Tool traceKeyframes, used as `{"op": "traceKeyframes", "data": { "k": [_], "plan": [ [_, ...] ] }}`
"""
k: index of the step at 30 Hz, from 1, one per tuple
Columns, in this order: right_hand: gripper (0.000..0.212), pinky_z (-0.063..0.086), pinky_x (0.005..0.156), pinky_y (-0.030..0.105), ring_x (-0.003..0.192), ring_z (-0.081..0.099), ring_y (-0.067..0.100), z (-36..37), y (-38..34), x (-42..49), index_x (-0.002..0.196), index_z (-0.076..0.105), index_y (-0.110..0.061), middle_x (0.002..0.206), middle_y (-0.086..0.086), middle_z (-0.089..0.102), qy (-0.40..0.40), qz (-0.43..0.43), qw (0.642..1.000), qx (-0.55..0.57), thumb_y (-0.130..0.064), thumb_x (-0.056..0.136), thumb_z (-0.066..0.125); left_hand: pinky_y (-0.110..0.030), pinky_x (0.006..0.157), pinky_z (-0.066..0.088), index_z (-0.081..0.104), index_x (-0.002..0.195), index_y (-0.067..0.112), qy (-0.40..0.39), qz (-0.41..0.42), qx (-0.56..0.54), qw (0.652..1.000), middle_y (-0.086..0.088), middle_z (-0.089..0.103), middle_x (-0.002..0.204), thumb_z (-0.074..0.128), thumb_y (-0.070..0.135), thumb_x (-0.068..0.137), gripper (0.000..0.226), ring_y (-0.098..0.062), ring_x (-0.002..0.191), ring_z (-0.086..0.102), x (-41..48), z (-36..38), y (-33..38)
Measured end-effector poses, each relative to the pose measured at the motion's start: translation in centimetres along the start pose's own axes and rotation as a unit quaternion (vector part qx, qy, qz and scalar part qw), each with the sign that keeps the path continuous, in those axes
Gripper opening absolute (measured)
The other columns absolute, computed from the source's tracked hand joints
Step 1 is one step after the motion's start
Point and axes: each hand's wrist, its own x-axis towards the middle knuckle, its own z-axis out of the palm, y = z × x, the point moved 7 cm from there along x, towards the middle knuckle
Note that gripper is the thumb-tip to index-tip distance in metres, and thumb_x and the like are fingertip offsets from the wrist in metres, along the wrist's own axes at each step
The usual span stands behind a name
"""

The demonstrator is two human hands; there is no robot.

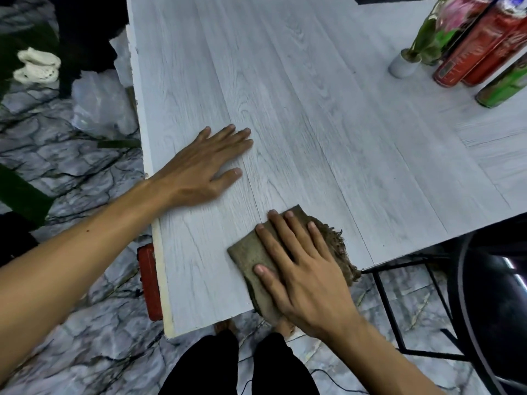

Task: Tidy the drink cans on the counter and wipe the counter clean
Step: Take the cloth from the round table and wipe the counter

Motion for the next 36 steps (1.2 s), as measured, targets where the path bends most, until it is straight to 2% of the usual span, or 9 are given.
{"op": "traceKeyframes", "data": {
  "k": [16,22,26,31,36],
  "plan": [
    [0.062,0.002,0.13,0.041,0.16,0.003,0.018,-1.0,2.7,6.1,0.164,0.026,-0.026,0.172,-0.001,0.015,-0.038,-0.12,0.992,0.011,-0.055,0.108,0.031,-0.038,0.129,-0.001,0.019,0.164,0.027,0.023,-0.008,-0.033,0.999,0.011,0.009,0.172,0.035,0.047,0.104,0.066,-0.002,0.158,-0.002,0.4,-0.5,0.4],
    [0.062,0.002,0.129,0.042,0.16,0.005,0.018,-1.6,5.9,8.4,0.164,0.025,-0.027,0.172,-0.001,0.016,-0.03,-0.092,0.995,0.021,-0.055,0.109,0.032,-0.04,0.129,0.001,0.022,0.164,0.025,0.025,-0.01,-0.027,0.999,0.009,0.012,0.172,0.036,0.046,0.102,0.066,-0.004,0.158,0.001,0.5,-0.7,0.6],
    [0.061,0.003,0.129,0.041,0.16,0.007,0.017,-2.4,9.5,8.5,0.163,0.027,-0.028,0.172,-0.004,0.017,-0.011,-0.035,0.999,0.032,-0.054,0.109,0.032,-0.044,0.13,0.004,0.022,0.164,0.025,0.019,0.004,-0.018,1.0,0.01,0.012,0.172,0.036,0.047,0.103,0.066,-0.006,0.159,0.001,0.3,-0.5,1.4],
    [0.062,0.002,0.129,0.041,0.16,0.004,0.013,-3.1,13.6,5.8,0.163,0.025,-0.031,0.172,-0.008,0.015,0.01,0.034,0.998,0.045,-0.058,0.107,0.028,-0.046,0.13,0.005,0.02,0.164,0.025,0.01,0.021,-0.012,1.0,0.01,0.01,0.172,0.036,0.049,0.103,0.067,-0.007,0.159,0.0,0.7,-0.2,2.8],
    [0.072,0.004,0.129,0.045,0.16,-0.001,0.011,-3.1,13.9,2.3,0.164,0.019,-0.032,0.173,-0.009,0.01,0.013,0.054,0.998,0.042,-0.068,0.103,0.029,-0.045,0.13,0.005,0.019,0.164,0.026,0.004,0.038,-0.012,0.999,0.011,0.009,0.172,0.036,0.05,0.103,0.068,-0.006,0.159,-0.001,1.2,0.4,4.3]
  ]
}}
